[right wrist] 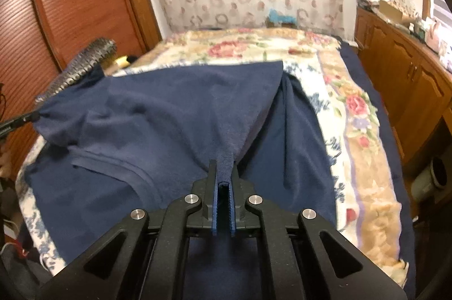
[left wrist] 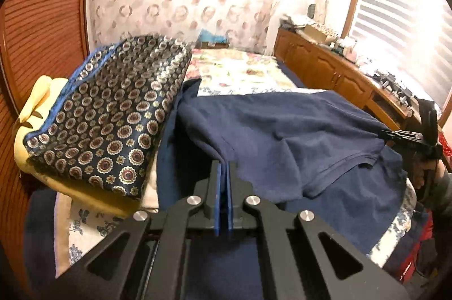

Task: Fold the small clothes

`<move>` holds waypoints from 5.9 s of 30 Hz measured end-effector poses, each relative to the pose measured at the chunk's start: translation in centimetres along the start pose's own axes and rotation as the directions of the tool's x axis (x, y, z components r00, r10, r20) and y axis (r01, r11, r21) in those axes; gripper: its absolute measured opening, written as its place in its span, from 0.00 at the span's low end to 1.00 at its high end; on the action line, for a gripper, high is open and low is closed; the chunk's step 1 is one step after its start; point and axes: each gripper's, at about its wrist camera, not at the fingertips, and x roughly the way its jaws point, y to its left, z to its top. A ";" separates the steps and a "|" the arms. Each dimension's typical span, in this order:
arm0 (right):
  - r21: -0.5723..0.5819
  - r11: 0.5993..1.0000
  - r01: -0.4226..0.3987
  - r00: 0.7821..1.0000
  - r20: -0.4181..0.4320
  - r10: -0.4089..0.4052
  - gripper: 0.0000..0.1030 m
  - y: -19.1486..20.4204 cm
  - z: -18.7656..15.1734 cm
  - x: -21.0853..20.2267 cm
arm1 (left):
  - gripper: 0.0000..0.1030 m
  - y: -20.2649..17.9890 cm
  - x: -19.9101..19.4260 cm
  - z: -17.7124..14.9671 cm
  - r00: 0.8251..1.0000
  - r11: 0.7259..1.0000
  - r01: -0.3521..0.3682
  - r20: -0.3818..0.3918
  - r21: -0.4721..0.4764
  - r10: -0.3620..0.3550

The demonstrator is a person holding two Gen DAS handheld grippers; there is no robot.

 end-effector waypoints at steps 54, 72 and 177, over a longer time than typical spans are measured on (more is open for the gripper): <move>-0.092 0.994 0.060 0.998 0.027 -0.058 0.50 7.3 -7.2 -6.0 | 0.42 1.5 -1.5 -7.9 0.993 0.995 -0.077 -0.098 -0.062 0.070; -0.138 0.988 0.070 0.997 -0.035 -0.075 0.52 9.4 -9.3 -0.3 | 0.43 1.8 -0.1 -9.5 0.987 0.992 -0.095 -0.135 -0.080 0.084; 0.031 0.979 0.202 0.968 0.148 -0.205 0.69 0.7 -13.3 -10.8 | 0.05 -30.5 3.4 6.5 0.891 0.833 0.454 -0.129 0.317 -0.436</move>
